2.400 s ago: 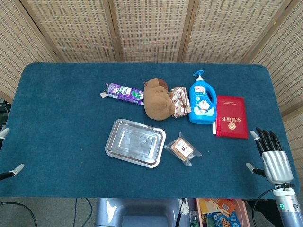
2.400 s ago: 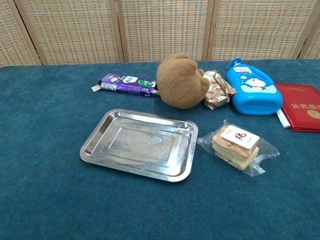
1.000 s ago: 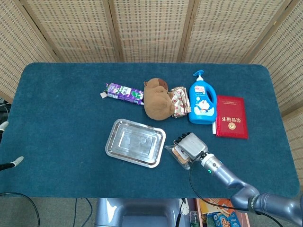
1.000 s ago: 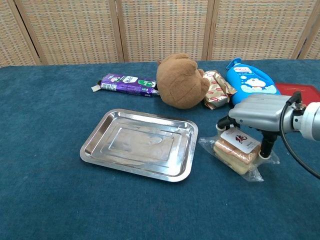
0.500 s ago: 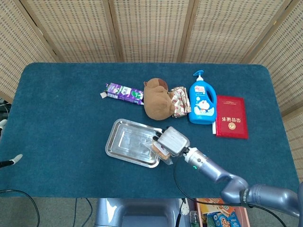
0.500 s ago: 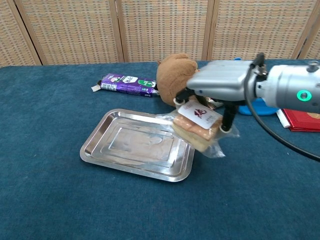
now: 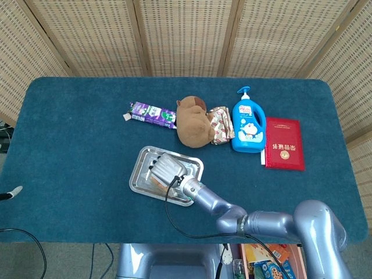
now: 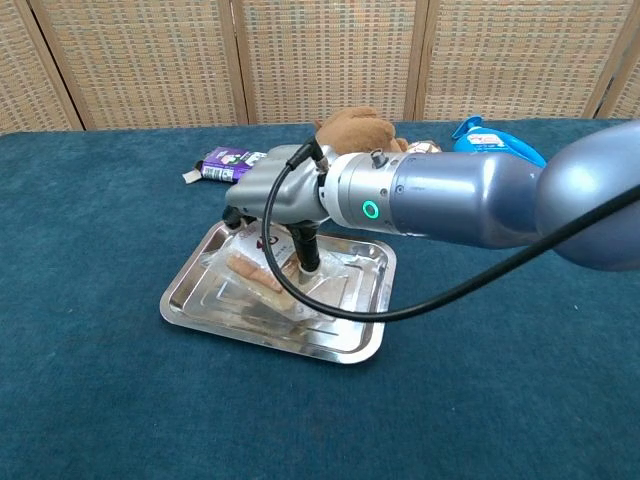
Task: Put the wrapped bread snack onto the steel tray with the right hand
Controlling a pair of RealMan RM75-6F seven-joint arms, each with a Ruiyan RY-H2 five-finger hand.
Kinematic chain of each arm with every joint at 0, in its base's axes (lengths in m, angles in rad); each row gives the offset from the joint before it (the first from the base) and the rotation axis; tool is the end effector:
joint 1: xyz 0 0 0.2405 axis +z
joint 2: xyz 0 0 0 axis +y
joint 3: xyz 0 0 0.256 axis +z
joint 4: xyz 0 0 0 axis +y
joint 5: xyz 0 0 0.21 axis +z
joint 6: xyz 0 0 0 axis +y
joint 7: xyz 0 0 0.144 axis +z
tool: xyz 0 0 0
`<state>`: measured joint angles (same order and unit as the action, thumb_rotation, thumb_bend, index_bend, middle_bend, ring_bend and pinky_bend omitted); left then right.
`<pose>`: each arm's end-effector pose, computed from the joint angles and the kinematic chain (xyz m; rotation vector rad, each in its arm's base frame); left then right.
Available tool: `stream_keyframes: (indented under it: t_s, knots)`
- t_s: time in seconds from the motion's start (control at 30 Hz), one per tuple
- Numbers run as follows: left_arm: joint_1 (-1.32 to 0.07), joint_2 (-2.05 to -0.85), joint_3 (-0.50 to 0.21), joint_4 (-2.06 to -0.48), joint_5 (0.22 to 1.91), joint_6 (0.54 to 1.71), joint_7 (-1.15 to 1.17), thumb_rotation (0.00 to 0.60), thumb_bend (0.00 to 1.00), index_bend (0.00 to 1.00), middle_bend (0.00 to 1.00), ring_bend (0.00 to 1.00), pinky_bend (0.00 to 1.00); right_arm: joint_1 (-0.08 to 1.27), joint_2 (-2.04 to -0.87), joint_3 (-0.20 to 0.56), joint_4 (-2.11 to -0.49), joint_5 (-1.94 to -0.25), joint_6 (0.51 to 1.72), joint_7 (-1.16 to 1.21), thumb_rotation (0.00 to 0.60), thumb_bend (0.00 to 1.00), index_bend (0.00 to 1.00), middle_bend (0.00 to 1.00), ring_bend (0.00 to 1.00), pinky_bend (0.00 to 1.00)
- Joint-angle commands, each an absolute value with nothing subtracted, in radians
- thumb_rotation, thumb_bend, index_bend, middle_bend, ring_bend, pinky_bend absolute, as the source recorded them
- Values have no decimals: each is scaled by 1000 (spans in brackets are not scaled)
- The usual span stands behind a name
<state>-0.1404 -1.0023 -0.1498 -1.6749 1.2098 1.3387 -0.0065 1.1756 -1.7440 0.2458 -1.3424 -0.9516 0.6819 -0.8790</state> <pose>-0.3300 0.2148 0.2019 -1.1944 -1.0000 -0.7892 0.0079 -0.3578 -0.0954 2.3282 -0.2596 0.7466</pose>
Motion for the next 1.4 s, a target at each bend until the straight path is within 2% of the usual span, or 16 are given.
stream_keyframes:
  t_s: [0.03, 0.1, 0.23, 0.4, 0.47, 0.57, 0.7, 0.83, 1.07, 1.23, 1.4]
  knots:
    - [-143, -1002, -151, -1673, 1209, 1336, -7, 600, 0, 0, 0, 0, 0, 1193, -1747, 231, -1377, -852, 728, -907, 600, 0, 33, 6, 8, 121]
    - [-143, -1003, -149, -1672, 1212, 1336, -7, 600, 0, 0, 0, 0, 0, 1192, -1727, 228, -1407, -863, 765, -914, 600, 0, 0, 0, 0, 65]
    - [-143, -1002, -148, -1675, 1214, 1337, -7, 600, 0, 0, 0, 0, 0, 1165, -1639, 232, -1533, -886, 839, -899, 600, 0, 0, 0, 0, 50]
    - [-140, -1002, -145, -1679, 1222, 1346, -8, 600, 0, 0, 0, 0, 0, 1092, -1464, 216, -1692, -981, 934, -851, 600, 0, 0, 0, 0, 50]
    - [-138, -1002, -141, -1681, 1232, 1350, -8, 600, 0, 0, 0, 0, 0, 1010, -1350, 197, -1736, -1068, 1000, -752, 600, 0, 0, 0, 0, 46]
    - [-136, -1004, -136, -1686, 1248, 1359, -8, 600, 0, 0, 0, 0, 0, 900, -1238, 162, -1730, -1183, 1073, -570, 600, 0, 0, 0, 0, 25]
    - [-132, -1008, -125, -1692, 1276, 1374, 0, 600, 0, 0, 0, 0, 0, 754, -1151, 103, -1652, -1330, 1206, -324, 600, 0, 0, 0, 0, 14]
    - [-126, -1014, -116, -1701, 1301, 1394, 17, 600, 0, 0, 0, 0, 0, 627, -1128, 53, -1559, -1406, 1331, -133, 600, 0, 0, 0, 0, 2]
    - [-113, -1023, -100, -1717, 1359, 1440, 35, 600, 0, 0, 0, 0, 0, 420, -1176, -34, -1414, -1452, 1504, -4, 600, 0, 0, 0, 0, 0]
    - [-107, -1027, -89, -1726, 1399, 1464, 48, 600, 0, 0, 0, 0, 0, 316, -1210, -79, -1390, -1465, 1552, -2, 600, 0, 0, 0, 0, 0]
    - [-106, -1030, -84, -1730, 1414, 1471, 56, 600, 0, 0, 0, 0, 0, 261, -1224, -84, -1391, -1475, 1579, -3, 600, 0, 0, 0, 0, 0]
